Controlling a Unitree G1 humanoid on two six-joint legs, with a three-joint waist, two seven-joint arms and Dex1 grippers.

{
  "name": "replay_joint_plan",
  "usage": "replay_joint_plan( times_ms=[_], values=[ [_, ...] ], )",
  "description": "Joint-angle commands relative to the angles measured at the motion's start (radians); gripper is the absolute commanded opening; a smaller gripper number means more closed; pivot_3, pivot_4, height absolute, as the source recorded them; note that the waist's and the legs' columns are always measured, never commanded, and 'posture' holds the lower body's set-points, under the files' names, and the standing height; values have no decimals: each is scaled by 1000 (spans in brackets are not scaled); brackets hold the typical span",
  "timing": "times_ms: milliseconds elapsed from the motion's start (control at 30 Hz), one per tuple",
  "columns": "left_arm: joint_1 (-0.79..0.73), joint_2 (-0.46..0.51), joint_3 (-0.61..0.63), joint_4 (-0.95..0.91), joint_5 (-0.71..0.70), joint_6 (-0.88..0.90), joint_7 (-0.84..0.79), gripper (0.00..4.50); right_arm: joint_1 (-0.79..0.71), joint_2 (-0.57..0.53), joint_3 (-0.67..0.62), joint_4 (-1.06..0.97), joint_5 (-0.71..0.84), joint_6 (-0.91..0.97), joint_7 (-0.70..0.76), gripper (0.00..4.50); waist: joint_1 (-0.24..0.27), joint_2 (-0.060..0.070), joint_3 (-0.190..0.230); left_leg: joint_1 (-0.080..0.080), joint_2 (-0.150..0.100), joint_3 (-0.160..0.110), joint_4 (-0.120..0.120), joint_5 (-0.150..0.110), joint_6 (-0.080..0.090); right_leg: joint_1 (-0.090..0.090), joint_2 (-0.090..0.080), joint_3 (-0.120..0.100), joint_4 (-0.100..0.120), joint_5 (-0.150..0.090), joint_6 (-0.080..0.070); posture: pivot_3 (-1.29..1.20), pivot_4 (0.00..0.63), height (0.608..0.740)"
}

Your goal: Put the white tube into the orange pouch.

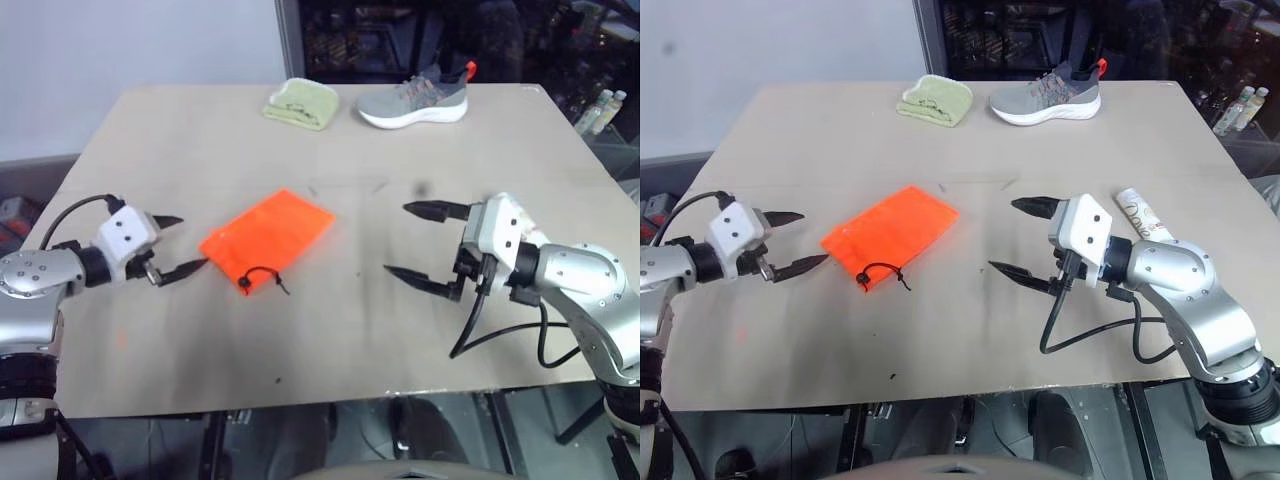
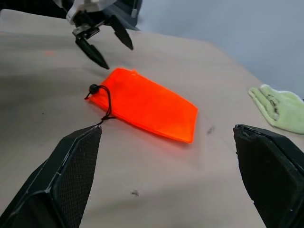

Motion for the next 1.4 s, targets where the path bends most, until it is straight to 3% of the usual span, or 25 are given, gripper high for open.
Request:
replay_joint_plan(
  times_ms=[33,467,767,867,1100,1133,1200,1400],
  values=[
    [-55,26,-28,86,55,-143,1,4464,0,-2,-25,-47,10,3,-17,4494,1,0,0,0,0,0,0,0,0,0,0,0,0,1,2,0,150,740],
    [-291,-8,-164,390,151,-463,-53,4464,15,-6,-31,-61,27,4,-5,4494,0,0,0,-1,0,4,4,0,0,1,1,-2,2,2,3,0,150,740],
    [-339,-31,-200,462,179,-524,-34,4464,23,-3,-30,-81,102,19,15,4494,-6,-1,0,-1,0,4,5,0,0,1,1,-2,2,2,3,0,150,740],
    [-356,-38,-206,470,188,-527,-22,3650,25,-5,-29,-83,108,17,16,4500,-5,-1,0,-1,0,4,6,0,1,2,1,-2,3,2,3,0,150,740],
    [-352,-50,-174,398,60,-439,-146,314,33,2,-27,-84,107,12,7,4500,-14,-1,0,-1,0,4,6,0,1,2,1,-3,3,2,3,0,150,740],
    [-340,-49,-164,349,9,-371,-195,67,36,2,-26,-84,105,11,6,4500,-15,-1,0,-1,0,4,6,0,1,2,1,-3,3,2,3,0,150,740],
    [-309,-44,-147,248,-75,-220,-263,67,40,3,-26,-83,102,8,4,4500,-18,-1,0,-2,0,3,7,0,1,2,1,-3,3,2,3,0,150,740],
    [-188,28,-122,-262,-376,564,-297,67,55,4,-36,-67,89,-1,-5,4500,-30,-1,0,-2,0,-2,8,-1,2,2,1,-2,4,2,3,0,150,740]
  ],
)
